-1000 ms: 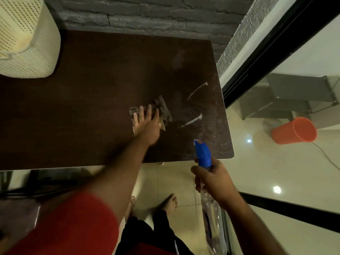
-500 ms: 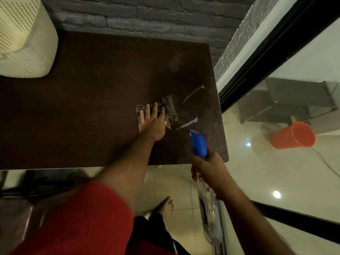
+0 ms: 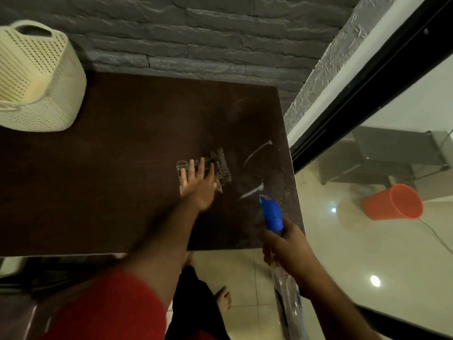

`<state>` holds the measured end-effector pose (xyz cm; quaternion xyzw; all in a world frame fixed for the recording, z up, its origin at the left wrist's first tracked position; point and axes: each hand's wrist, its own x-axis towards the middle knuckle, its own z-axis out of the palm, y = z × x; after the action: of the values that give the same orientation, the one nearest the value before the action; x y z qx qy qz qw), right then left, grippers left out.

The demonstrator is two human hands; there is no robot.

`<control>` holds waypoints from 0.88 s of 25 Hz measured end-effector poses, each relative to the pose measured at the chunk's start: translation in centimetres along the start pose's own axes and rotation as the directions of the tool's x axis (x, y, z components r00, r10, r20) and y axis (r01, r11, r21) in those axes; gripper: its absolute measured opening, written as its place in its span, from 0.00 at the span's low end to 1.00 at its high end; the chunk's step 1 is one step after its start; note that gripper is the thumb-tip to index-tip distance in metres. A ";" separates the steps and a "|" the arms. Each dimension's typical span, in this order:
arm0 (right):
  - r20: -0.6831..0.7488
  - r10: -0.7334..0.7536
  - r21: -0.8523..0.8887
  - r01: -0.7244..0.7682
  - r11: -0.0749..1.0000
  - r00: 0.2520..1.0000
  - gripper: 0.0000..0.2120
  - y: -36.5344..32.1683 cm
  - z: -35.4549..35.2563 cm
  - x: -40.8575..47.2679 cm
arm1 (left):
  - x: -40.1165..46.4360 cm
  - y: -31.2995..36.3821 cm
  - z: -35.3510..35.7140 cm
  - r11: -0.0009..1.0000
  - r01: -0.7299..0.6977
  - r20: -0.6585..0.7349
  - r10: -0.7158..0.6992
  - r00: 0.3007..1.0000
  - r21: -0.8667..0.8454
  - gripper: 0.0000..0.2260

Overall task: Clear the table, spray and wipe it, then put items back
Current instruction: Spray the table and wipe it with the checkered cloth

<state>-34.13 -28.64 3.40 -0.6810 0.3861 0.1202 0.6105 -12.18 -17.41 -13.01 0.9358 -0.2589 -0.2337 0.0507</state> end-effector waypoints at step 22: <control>-0.087 -0.032 0.125 0.043 0.991 0.996 0.09 -16.4 2.3 19.1 | 19.4 -1.3 -9.0 0.987 -0.149 0.019 0.148 0.989 0.062 0.26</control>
<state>-9.51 -34.49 2.88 -0.6526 0.4056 0.0549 0.6376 7.29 -26.41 -13.35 0.9135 -0.3354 -0.2275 0.0364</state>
